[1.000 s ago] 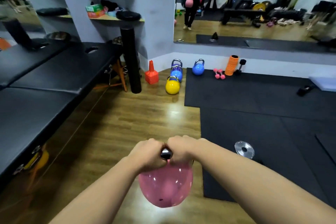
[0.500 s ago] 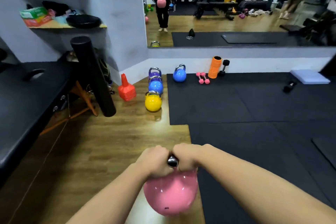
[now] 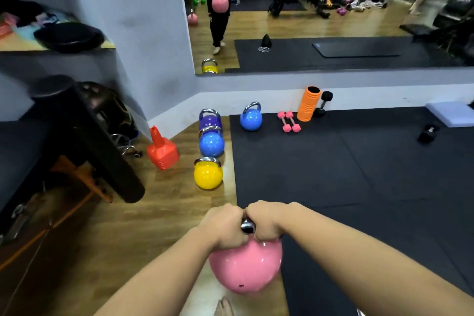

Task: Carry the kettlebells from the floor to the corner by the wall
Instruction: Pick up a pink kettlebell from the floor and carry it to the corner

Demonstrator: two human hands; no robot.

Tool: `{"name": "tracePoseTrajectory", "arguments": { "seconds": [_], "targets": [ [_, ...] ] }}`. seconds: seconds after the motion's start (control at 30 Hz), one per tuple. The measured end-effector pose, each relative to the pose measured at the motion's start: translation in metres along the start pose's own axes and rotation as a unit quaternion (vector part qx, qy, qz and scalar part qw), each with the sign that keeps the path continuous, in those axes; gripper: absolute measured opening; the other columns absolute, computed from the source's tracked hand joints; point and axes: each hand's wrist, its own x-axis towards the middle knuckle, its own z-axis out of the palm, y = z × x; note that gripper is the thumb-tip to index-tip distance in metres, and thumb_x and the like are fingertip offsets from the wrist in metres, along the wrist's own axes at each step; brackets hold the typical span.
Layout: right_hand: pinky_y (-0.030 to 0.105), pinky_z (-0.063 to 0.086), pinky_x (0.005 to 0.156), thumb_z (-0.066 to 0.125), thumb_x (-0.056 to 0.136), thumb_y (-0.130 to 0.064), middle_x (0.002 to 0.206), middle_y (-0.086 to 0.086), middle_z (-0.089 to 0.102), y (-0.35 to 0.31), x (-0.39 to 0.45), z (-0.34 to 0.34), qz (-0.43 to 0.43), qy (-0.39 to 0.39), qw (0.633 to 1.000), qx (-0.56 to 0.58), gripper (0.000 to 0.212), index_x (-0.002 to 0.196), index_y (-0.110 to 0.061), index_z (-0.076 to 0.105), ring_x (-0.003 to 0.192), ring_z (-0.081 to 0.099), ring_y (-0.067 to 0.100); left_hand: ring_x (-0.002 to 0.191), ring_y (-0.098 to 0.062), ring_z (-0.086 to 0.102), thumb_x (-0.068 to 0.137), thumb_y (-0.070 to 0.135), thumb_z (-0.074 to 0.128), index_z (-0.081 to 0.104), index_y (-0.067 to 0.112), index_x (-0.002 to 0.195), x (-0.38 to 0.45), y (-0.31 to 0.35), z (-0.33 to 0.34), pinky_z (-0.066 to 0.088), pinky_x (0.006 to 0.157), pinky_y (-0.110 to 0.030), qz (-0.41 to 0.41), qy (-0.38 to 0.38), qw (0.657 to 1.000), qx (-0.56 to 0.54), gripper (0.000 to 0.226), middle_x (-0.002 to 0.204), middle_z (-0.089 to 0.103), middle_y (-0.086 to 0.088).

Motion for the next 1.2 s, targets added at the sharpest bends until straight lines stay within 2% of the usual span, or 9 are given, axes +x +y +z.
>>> {"name": "tracePoseTrajectory", "arguments": {
  "seconds": [0.1, 0.2, 0.33, 0.43, 0.57, 0.73, 0.87, 1.03, 1.2],
  "targets": [
    [0.031, 0.042, 0.053, 0.065, 0.078, -0.014, 0.082, 0.004, 0.060, 0.041, 0.060, -0.040, 0.018, -0.008, 1.000, 0.021, 0.015, 0.087, -0.017, 0.054, 0.064, 0.055, 0.023, 0.070, -0.030, 0.060, 0.062, 0.041, 0.055, 0.048, 0.024, 0.068, 0.079, -0.033, -0.019, 0.036, 0.053, -0.030, 0.016, -0.012, 1.000, 0.003, 0.020, 0.077, 0.065, -0.005],
    [0.029, 0.036, 0.046, 0.066, 0.077, -0.017, 0.074, -0.003, 0.052, 0.078, 0.107, -0.076, 0.036, -0.004, 0.999, 0.037, 0.018, 0.089, -0.020, 0.051, 0.056, 0.049, 0.015, 0.057, -0.026, 0.051, 0.060, 0.040, 0.057, 0.041, 0.025, 0.059, 0.142, -0.059, -0.041, 0.031, 0.047, -0.029, 0.018, -0.030, 0.999, -0.006, 0.022, 0.062, 0.055, 0.002],
    [0.033, 0.047, 0.058, 0.068, 0.076, -0.017, 0.092, 0.003, 0.062, 0.134, 0.165, -0.125, 0.040, -0.006, 0.997, 0.071, 0.028, 0.102, -0.015, 0.057, 0.072, 0.058, 0.023, 0.058, -0.024, 0.051, 0.057, 0.038, 0.052, 0.046, 0.022, 0.060, 0.234, -0.083, -0.068, 0.031, 0.046, -0.029, 0.036, -0.049, 0.998, 0.006, 0.018, 0.061, 0.053, 0.002],
    [0.030, 0.044, 0.054, 0.069, 0.076, -0.014, 0.084, 0.001, 0.060, 0.179, 0.212, -0.166, 0.026, -0.008, 0.997, 0.076, 0.021, 0.091, -0.015, 0.055, 0.066, 0.056, 0.021, 0.061, -0.023, 0.055, 0.057, 0.038, 0.053, 0.054, 0.020, 0.068, 0.307, -0.101, -0.089, 0.032, 0.047, -0.029, 0.037, -0.053, 0.998, 0.022, 0.021, 0.068, 0.061, 0.001],
    [0.032, 0.039, 0.056, 0.068, 0.076, -0.014, 0.080, -0.002, 0.054, 0.238, 0.272, -0.215, 0.022, -0.008, 0.997, 0.069, 0.023, 0.083, -0.023, 0.047, 0.065, 0.052, 0.020, 0.053, -0.022, 0.047, 0.055, 0.038, 0.056, 0.046, 0.023, 0.060, 0.395, -0.122, -0.111, 0.026, 0.041, -0.027, 0.027, -0.052, 0.998, 0.025, 0.019, 0.056, 0.048, 0.005],
    [0.034, 0.031, 0.064, 0.063, 0.083, -0.017, 0.070, -0.010, 0.043, 0.301, 0.334, -0.256, 0.049, -0.028, 0.998, 0.035, 0.027, 0.072, -0.026, 0.041, 0.070, 0.046, 0.023, 0.076, -0.025, 0.061, 0.058, 0.036, 0.057, 0.053, 0.030, 0.078, 0.491, -0.141, -0.119, 0.030, 0.054, -0.025, 0.034, -0.061, 0.998, 0.000, 0.021, 0.083, 0.066, 0.002],
    [0.034, 0.033, 0.066, 0.061, 0.083, -0.018, 0.082, -0.004, 0.051, 0.353, 0.384, -0.297, 0.063, -0.039, 0.997, 0.031, 0.018, 0.086, -0.026, 0.045, 0.076, 0.050, 0.025, 0.067, -0.024, 0.056, 0.057, 0.036, 0.056, 0.045, 0.031, 0.075, 0.576, -0.160, -0.128, 0.030, 0.049, -0.024, 0.026, -0.068, 0.997, -0.011, 0.021, 0.071, 0.059, 0.004],
    [0.034, 0.036, 0.064, 0.061, 0.080, -0.018, 0.076, -0.008, 0.048, 0.416, 0.444, -0.335, 0.078, -0.044, 0.994, 0.065, 0.030, 0.072, -0.031, 0.036, 0.071, 0.050, 0.022, 0.058, -0.022, 0.054, 0.055, 0.036, 0.056, 0.041, 0.034, 0.066, 0.677, -0.183, -0.133, 0.030, 0.046, -0.025, 0.030, -0.097, 0.995, -0.006, 0.018, 0.061, 0.048, 0.007],
    [0.035, 0.034, 0.066, 0.061, 0.084, -0.021, 0.094, -0.002, 0.056, 0.471, 0.509, -0.333, 0.109, -0.060, 0.988, 0.093, 0.021, 0.104, -0.024, 0.056, 0.079, 0.047, 0.025, 0.055, -0.018, 0.051, 0.053, 0.036, 0.055, 0.053, 0.028, 0.071, 0.760, -0.209, -0.106, 0.029, 0.043, -0.023, 0.027, -0.115, 0.993, 0.015, 0.019, 0.055, 0.047, 0.011]
  ]
}}
